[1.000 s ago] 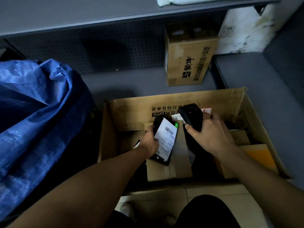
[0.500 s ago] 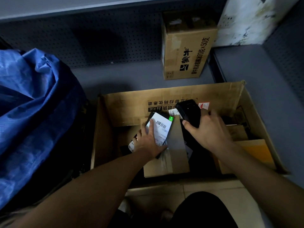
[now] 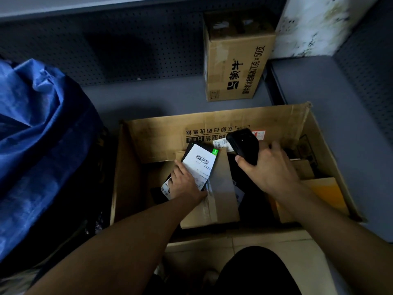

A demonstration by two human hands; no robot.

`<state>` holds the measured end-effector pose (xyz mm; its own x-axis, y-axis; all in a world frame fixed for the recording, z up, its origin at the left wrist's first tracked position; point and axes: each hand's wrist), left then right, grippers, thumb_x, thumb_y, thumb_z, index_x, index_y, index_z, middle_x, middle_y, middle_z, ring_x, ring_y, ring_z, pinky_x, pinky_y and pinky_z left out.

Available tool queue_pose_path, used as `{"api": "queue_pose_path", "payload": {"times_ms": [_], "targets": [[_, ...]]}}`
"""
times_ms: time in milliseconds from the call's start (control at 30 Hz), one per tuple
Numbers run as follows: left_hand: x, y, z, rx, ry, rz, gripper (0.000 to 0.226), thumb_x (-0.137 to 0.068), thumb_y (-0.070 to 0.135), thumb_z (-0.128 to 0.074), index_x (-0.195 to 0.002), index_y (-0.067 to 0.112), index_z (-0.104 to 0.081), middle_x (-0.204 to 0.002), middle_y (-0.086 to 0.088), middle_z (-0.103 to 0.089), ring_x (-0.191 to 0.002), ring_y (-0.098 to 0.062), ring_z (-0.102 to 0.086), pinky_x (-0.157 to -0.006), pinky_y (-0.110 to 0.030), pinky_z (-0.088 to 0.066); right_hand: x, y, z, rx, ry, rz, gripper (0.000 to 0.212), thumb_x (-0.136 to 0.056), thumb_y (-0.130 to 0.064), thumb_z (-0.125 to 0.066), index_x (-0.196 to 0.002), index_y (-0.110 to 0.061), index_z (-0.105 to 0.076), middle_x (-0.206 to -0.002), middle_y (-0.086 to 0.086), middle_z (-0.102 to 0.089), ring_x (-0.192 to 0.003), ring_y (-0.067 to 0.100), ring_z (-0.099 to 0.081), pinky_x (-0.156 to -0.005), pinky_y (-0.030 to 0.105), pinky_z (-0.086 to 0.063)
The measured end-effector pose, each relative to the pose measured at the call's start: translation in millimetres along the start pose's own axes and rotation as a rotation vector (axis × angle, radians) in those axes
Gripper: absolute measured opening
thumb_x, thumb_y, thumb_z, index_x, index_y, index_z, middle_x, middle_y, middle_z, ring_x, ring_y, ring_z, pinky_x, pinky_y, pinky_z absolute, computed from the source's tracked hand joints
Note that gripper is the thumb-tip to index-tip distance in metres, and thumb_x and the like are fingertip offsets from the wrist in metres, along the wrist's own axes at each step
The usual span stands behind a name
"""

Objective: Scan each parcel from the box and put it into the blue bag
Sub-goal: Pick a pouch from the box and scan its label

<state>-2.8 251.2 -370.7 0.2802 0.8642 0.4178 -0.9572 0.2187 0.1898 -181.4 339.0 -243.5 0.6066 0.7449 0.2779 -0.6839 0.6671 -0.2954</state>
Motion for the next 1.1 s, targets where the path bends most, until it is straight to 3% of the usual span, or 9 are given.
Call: {"api": "queue_pose_path", "payload": {"times_ms": [167,433,833,1100], "targets": [[-0.6,-1.6,2.5,0.008,-0.024,0.005,0.142,-0.063,0.066,-0.080,-0.151,-0.002,0.008,-0.149,-0.017,-0.025,-0.140,-0.030,-0.029,-0.116,-0.040,-0.028,1.8,-0.5,1.7,0.013,0.005,-0.006,0.080,-0.088,-0.068,-0.052,-0.140,-0.008,-0.044,-0.130,0.017,-0.044,-0.119,0.034,-0.049,-0.094,0.043,-0.046],[-3.0,-7.4,18.8,-0.045,0.082,-0.056,0.134,-0.056,0.070,-0.081,-0.148,0.005,-0.009,-0.137,-0.011,-0.034,-0.126,-0.025,-0.039,-0.108,-0.037,-0.036,6.4,-3.9,14.8,0.022,0.027,0.002,0.079,-0.087,-0.068,-0.052,-0.137,-0.008,-0.046,-0.127,0.017,-0.046,-0.118,0.035,-0.050,-0.091,0.044,-0.047],[12.5,-10.2,110.5,-0.014,0.214,-0.121,0.125,-0.055,0.055,-0.087,-0.146,0.008,-0.017,-0.132,-0.009,-0.037,-0.123,-0.027,-0.042,-0.105,-0.037,-0.037,39.3,-29.6,76.6,0.053,0.107,0.032,0.075,-0.087,-0.069,-0.050,-0.132,-0.009,-0.049,-0.120,0.014,-0.048,-0.108,0.035,-0.054,-0.079,0.040,-0.045],[45.9,-16.9,165.9,0.021,0.246,-0.170,0.125,-0.053,0.052,-0.090,-0.146,0.007,-0.021,-0.133,-0.009,-0.039,-0.123,-0.028,-0.042,-0.105,-0.037,-0.037,84.5,-47.8,123.8,0.133,0.183,0.058,0.076,-0.090,-0.068,-0.048,-0.135,-0.005,-0.047,-0.131,0.021,-0.046,-0.120,0.037,-0.048,-0.089,0.042,-0.042]]}}
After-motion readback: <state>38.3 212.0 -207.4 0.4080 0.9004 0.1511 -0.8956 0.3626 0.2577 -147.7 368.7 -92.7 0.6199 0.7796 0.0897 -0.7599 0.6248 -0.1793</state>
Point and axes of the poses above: each hand's wrist, its own x-axis away from the middle knuckle, its own z-axis out of the back of the hand, y = z × x
